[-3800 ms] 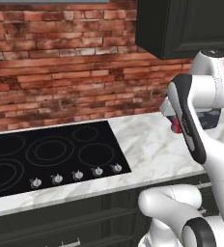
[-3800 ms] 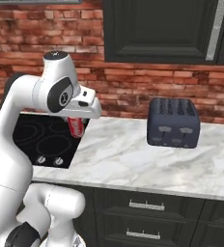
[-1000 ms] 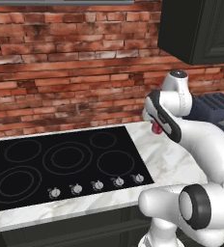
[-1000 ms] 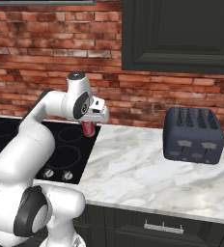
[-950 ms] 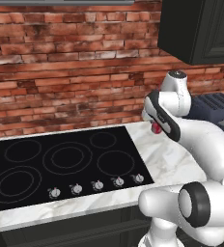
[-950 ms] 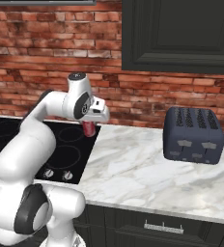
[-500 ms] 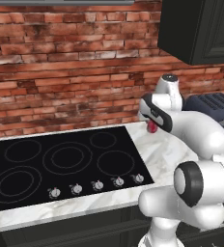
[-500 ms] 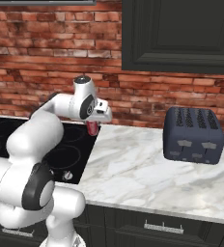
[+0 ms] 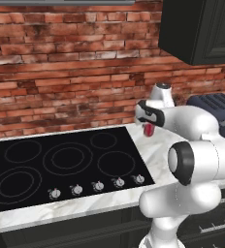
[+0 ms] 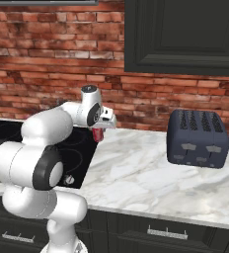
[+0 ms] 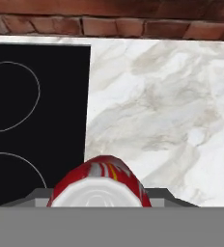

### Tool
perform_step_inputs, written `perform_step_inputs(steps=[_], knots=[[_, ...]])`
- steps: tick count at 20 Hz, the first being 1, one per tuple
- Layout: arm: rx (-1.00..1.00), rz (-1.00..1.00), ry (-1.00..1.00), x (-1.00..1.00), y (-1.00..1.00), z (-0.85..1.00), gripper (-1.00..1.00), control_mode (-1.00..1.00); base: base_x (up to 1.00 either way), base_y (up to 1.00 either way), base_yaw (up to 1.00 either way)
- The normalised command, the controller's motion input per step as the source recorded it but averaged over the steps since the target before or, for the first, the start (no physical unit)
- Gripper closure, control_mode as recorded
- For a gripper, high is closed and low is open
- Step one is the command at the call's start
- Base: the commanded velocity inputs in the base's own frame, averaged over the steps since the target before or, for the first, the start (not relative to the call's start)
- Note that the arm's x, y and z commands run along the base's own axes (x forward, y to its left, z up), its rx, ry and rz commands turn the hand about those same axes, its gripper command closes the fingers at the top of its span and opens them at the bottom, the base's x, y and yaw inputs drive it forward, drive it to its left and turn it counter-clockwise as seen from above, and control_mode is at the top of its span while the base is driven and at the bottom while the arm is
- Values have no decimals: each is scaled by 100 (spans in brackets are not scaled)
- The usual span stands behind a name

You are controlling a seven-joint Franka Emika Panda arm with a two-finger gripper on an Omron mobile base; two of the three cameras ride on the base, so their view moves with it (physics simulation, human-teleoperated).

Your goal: Four empty soda cans are scattered around the kitchen. Gather all the cans and cluster them next to the stove for recycling.

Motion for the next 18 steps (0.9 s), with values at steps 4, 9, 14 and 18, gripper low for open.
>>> perform_step_inputs(steps=[4, 9, 14, 18], knots=[[0, 0, 0, 24, 0, -45, 100, -100, 0, 0, 0], [0, 0, 0, 28, 0, -37, 100, -100, 0, 0, 0], [0, 0, 0, 18, 0, -32, 100, -100, 0, 0, 0], [0, 0, 0, 17, 0, -31, 100, -100, 0, 0, 0]])
